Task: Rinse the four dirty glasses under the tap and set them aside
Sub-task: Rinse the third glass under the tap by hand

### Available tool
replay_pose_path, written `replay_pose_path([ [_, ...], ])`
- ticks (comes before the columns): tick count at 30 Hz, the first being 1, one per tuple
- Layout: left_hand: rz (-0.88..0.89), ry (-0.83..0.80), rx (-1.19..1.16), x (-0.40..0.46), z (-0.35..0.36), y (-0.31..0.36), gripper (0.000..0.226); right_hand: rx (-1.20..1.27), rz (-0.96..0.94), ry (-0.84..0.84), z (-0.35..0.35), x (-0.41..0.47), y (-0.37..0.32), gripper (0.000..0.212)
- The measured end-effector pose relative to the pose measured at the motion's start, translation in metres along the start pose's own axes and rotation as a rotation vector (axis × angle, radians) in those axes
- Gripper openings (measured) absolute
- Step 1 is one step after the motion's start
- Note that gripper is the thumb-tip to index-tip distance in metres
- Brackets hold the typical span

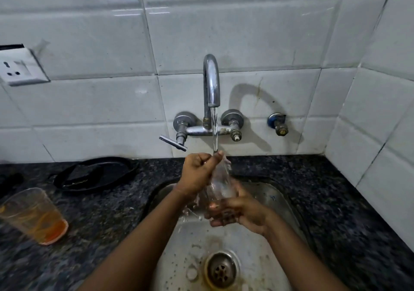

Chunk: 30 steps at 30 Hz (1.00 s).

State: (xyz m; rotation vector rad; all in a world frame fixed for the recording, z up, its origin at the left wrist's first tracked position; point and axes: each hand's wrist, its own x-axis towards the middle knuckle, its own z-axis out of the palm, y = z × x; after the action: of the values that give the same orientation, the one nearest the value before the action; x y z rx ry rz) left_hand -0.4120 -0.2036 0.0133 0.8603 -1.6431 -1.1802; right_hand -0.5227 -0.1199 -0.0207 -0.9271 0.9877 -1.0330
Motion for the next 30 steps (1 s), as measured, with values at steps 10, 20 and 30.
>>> replay_pose_path([
  [10, -0.289, 0.093, 0.426, 0.011, 0.01, -0.003, 0.039, -0.949, -0.051, 0.505, 0.019, 0.017, 0.006, 0.088],
  [20, -0.403, 0.024, 0.179, 0.003, 0.006, -0.005, 0.027, -0.831, 0.035, 0.495, 0.026, 0.013, 0.007, 0.05],
  [30, -0.383, 0.027, -0.295, -0.01, -0.006, -0.016, 0.027, -0.078, 0.109, 0.128, 0.005, 0.003, 0.014, 0.045],
])
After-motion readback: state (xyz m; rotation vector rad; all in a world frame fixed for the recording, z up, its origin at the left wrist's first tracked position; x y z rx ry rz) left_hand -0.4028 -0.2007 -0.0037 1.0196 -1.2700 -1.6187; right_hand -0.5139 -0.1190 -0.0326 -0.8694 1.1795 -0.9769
